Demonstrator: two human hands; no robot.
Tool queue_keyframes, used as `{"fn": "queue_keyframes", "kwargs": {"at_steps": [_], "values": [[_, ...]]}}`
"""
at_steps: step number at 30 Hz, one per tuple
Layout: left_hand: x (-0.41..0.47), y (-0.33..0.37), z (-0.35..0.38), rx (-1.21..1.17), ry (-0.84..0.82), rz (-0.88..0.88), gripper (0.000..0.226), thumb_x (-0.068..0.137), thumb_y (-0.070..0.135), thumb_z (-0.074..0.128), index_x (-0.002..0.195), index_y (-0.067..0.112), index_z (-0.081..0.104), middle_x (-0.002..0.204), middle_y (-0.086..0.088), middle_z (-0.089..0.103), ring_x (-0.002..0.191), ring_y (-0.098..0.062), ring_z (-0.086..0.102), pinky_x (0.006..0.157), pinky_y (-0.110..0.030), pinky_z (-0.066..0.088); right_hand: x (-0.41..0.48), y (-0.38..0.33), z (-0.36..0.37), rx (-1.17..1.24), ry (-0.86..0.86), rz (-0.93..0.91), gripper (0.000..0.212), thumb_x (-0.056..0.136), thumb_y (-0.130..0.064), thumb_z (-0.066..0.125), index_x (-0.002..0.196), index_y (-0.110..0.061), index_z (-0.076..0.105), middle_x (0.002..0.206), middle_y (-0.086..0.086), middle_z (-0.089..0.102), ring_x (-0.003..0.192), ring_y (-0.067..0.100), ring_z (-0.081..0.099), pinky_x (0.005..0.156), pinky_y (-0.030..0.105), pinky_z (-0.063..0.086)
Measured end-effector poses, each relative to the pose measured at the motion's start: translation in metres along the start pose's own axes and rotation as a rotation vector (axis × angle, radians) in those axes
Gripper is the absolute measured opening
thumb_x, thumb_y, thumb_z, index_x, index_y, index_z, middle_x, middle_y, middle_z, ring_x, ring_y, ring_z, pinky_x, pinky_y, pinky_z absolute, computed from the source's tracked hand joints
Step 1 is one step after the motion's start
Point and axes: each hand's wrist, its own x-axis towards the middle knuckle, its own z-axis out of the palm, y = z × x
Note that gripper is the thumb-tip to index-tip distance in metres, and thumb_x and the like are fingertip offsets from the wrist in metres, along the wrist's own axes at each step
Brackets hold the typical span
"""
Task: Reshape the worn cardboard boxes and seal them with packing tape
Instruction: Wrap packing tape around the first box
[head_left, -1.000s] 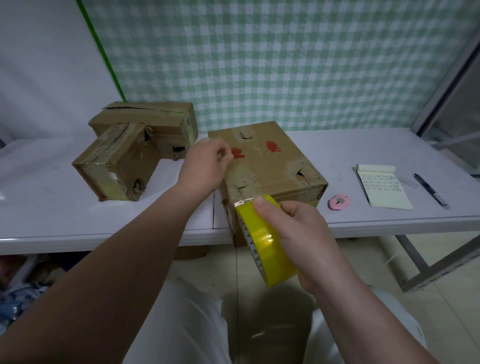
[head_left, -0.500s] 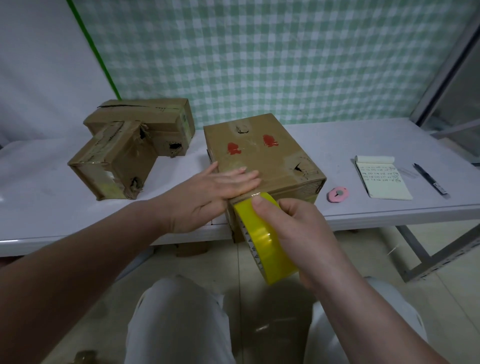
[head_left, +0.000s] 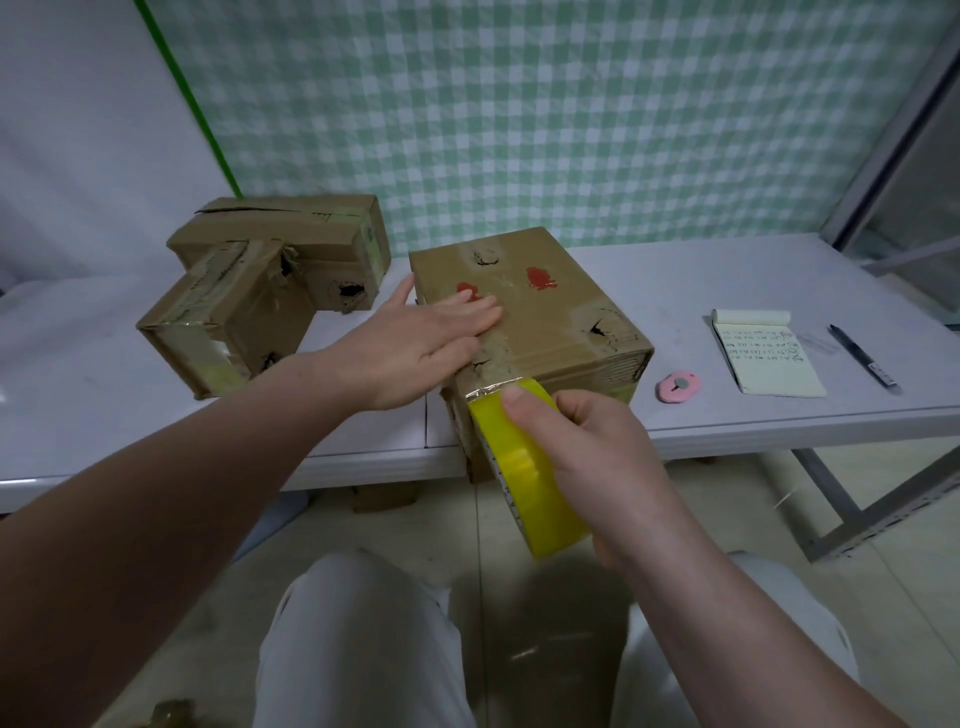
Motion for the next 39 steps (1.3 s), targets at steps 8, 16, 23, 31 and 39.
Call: {"fn": "queue_keyframes", "kwargs": {"at_steps": [8, 16, 23, 31, 39], "values": [[0.023, 0.039, 0.003, -0.059, -0.144, 0.050, 0.049, 0.103, 0.040, 0.019, 0.151, 0.030, 0.013, 0.159, 0.008, 0.001, 0.146, -0.008, -0.004, 0.119, -0.041, -0.005, -0.003, 0.005, -0.001, 0.050, -0.040, -0.010, 0.043, 0.070, -0.057, 0.059, 0.067, -0.014, 0.054, 0.058, 0.000, 0.042, 0.056, 0.015, 0.041, 0.057, 0.030, 0.032], [0.028, 0.035, 0.006, 0.033, -0.202, 0.039, 0.063, 0.091, 0.062, 0.004, 0.149, 0.038, -0.003, 0.158, 0.013, -0.011, 0.145, -0.006, -0.012, 0.118, -0.041, -0.008, -0.013, 0.001, -0.002, 0.313, -0.311, 0.145, 0.022, 0.095, -0.035, 0.052, 0.098, -0.015, 0.059, 0.067, 0.013, 0.070, 0.066, 0.024, 0.069, 0.075, 0.045, 0.054], [0.026, 0.042, 0.005, 0.055, -0.201, 0.003, 0.071, 0.084, 0.062, 0.004, 0.150, 0.036, -0.001, 0.159, 0.010, -0.009, 0.145, -0.008, -0.010, 0.117, -0.041, -0.009, -0.024, 0.007, -0.001, 0.361, -0.245, 0.199, 0.026, 0.096, -0.031, 0.050, 0.081, -0.011, 0.058, 0.057, 0.012, 0.065, 0.051, 0.020, 0.062, 0.055, 0.027, 0.051], [0.024, 0.044, 0.006, 0.062, -0.188, -0.008, 0.073, 0.083, 0.063, 0.004, 0.150, 0.034, -0.001, 0.159, 0.008, -0.009, 0.146, -0.009, -0.010, 0.117, -0.043, -0.008, -0.024, 0.017, -0.003, 0.366, -0.269, 0.338, 0.030, 0.096, -0.032, 0.051, 0.098, -0.004, 0.059, 0.063, 0.014, 0.065, 0.049, 0.019, 0.062, 0.048, 0.023, 0.049], [0.024, 0.043, 0.009, 0.063, -0.117, -0.005, 0.072, 0.087, 0.063, 0.010, 0.151, 0.032, 0.007, 0.160, 0.005, -0.001, 0.147, -0.012, -0.003, 0.118, -0.043, -0.004, -0.018, 0.033, 0.003, 0.336, -0.228, 0.367, 0.035, 0.096, -0.036, 0.052, 0.105, -0.004, 0.058, 0.066, 0.016, 0.067, 0.052, 0.021, 0.062, 0.052, 0.025, 0.050]]}}
